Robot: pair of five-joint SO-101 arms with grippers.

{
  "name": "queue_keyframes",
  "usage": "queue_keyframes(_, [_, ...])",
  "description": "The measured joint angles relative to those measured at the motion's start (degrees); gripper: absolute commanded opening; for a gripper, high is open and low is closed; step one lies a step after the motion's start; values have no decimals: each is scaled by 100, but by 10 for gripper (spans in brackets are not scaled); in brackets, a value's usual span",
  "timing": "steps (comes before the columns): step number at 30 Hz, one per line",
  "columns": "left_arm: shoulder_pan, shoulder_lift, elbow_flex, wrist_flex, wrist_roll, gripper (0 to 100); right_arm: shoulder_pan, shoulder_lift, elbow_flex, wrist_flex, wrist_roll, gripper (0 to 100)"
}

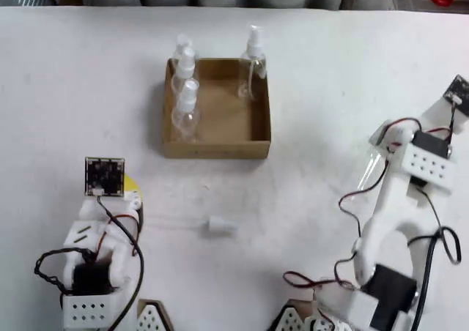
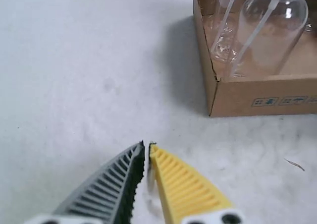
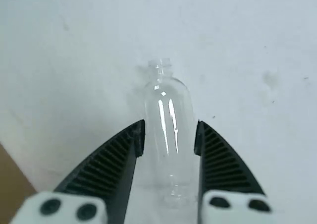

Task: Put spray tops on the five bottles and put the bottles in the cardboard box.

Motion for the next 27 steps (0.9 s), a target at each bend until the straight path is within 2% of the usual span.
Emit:
queue_keyframes(5, [9,18,0,-9,0,20,-18,642,-844,369,-44,131])
queue_keyframes(9, [141,580,9,-440,0,20,-114,1169,-1284,659,-237,185])
queue_keyframes(19, [167,3534,-527,-2136,0,20,-149,1503,-1363,730,-290,209])
queue_keyframes(24, [167,5178,-1178,-2418,26,20,-149,1767,-1398,730,-290,250])
queue_keyframes(27, [167,5591,-1327,-2444,26,20,-246,1978,-1398,615,-290,269])
